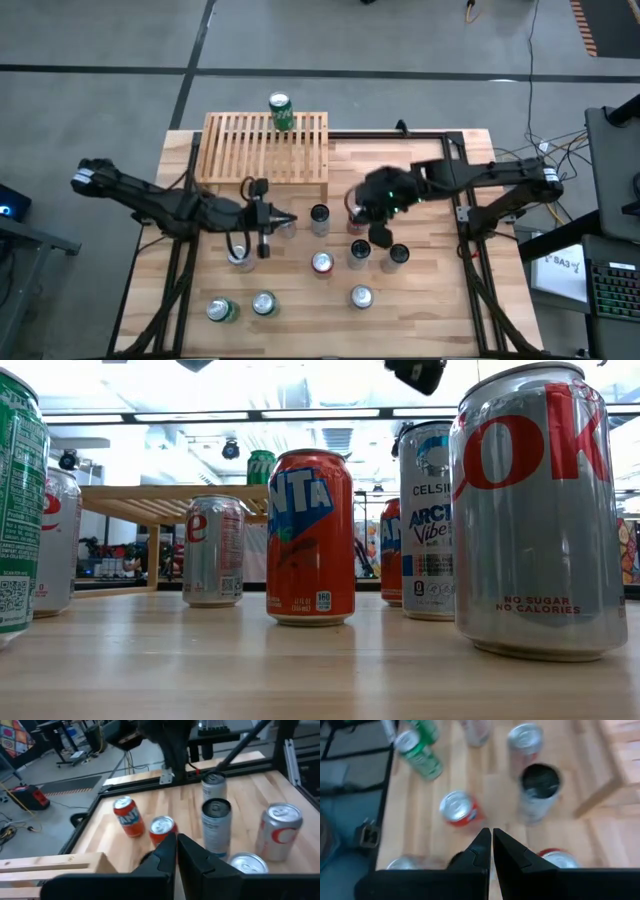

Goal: Place canned beverage on shelf
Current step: Put the bottom left white/blue soda can on the shelf

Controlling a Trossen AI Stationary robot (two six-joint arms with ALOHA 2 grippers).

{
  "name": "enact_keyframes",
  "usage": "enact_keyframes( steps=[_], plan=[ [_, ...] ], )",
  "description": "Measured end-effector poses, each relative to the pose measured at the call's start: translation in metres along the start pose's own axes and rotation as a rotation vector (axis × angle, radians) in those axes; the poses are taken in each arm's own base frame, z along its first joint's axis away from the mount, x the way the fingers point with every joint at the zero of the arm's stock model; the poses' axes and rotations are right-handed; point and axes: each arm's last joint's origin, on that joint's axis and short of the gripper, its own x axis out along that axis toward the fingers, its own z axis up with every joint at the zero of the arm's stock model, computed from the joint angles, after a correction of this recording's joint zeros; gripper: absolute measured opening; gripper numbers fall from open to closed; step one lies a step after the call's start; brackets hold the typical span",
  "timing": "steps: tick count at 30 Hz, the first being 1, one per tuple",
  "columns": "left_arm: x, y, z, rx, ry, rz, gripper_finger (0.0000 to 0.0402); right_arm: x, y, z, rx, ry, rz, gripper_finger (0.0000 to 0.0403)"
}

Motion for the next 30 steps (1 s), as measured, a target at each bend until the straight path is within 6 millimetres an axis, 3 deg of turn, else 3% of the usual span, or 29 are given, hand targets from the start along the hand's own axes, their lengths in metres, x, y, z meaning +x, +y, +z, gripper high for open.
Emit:
enact_keyframes(
  steps=[7,12,24,30],
  plan=[
    [-0.002,-0.021,0.0,-0.038,-0.013,-0.072,0.0,0.013,0.036,-0.013,-0.075,0.078,0.069,0.0009],
    [-0.005,-0.031,-0.001,-0.094,-0.006,-0.11,0.0,0.02,0.049,-0.028,-0.152,0.202,0.074,0.0009],
    [-0.012,-0.03,0.008,-0.165,-0.048,-0.11,0.0,0.05,0.055,-0.036,-0.235,0.298,0.039,0.0014],
    [-0.014,-0.028,0.013,-0.125,-0.059,-0.107,0.0,0.058,0.054,-0.037,-0.228,0.312,0.021,0.0062]
  ],
)
